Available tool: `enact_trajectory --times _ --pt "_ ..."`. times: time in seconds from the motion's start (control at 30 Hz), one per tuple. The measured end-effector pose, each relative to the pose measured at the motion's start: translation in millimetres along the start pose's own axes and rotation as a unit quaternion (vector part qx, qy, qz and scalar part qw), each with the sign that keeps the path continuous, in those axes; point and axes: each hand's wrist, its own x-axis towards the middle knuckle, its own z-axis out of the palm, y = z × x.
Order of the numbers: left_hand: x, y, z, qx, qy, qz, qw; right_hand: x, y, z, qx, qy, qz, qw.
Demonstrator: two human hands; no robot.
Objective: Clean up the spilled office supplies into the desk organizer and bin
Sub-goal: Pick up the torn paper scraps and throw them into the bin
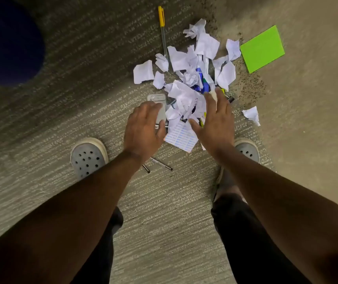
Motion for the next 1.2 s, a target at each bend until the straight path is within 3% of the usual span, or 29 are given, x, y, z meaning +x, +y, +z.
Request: enact_trajectory --times 0.13,0.27,0.43,0.53,0.8,0.97,1.2 --pt "20.5 5.3 8.0 -0.004 0.031 -0.006 0.999 22.9 -2.8 -0.8 -0.006 0.008 -0.050 0.999" --pt "51.5 -2.0 4.1 0.022 0.087 -0.067 0.994 34.1 -11.8 -3.7 0.006 -0.014 -0.091 0.996" --pt "98.3 -18.3 -6.1 0.097 -0.035 -0.106 0.989 46.9 -25.2 -2.1 -0.048 -0.044 -0.101 0.993" --pt "116.7 -20.1 -10.1 0.126 -0.084 -0.069 0.986 50.2 -30.6 0.8 -0.055 -0.056 -0.104 0.992" --pt "133.2 -8.3 -10.7 0.075 -0.075 0.011 0.994 53.4 -30.6 0.4 -0.004 -0.059 -0.136 0.989" --pt "125.5 -9.2 -13.9 -0.041 -0.029 -0.050 0.997 55.0 -24.9 -10.1 0.047 -0.052 -0.095 0.993" --pt "79.8 -6.0 -49.2 -0.166 0.081 -0.127 0.975 37.9 -27.5 -51.2 0.115 0.031 -0.030 0.992"
